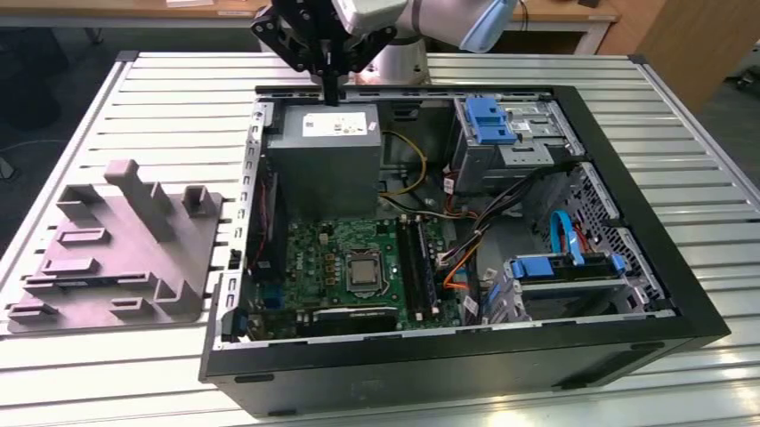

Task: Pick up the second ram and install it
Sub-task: 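Reach for the second ram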

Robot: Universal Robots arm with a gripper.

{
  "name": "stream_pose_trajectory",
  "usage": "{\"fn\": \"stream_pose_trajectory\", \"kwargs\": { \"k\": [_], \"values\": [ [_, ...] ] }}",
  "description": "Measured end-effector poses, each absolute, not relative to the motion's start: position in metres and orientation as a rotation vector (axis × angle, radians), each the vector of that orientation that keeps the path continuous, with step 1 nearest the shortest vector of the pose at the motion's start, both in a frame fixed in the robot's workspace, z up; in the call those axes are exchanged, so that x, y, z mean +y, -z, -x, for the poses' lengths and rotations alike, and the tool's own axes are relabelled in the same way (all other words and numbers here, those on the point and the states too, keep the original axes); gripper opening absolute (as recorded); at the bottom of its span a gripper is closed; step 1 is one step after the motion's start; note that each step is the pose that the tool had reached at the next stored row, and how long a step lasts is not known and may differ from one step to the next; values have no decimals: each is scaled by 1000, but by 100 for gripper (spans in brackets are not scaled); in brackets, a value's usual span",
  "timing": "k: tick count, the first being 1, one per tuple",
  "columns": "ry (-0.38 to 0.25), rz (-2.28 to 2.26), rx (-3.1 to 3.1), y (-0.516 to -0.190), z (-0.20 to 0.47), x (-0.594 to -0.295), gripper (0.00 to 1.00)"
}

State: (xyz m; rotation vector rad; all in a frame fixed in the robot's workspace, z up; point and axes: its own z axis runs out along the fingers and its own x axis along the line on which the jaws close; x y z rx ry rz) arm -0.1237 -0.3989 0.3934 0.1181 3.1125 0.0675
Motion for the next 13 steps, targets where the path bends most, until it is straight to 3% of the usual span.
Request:
{"fn": "stream_pose_trajectory", "kwargs": {
  "k": [13],
  "values": [
    [-68, -118, 3112, -393, 148, -399, 10]
  ]
}}
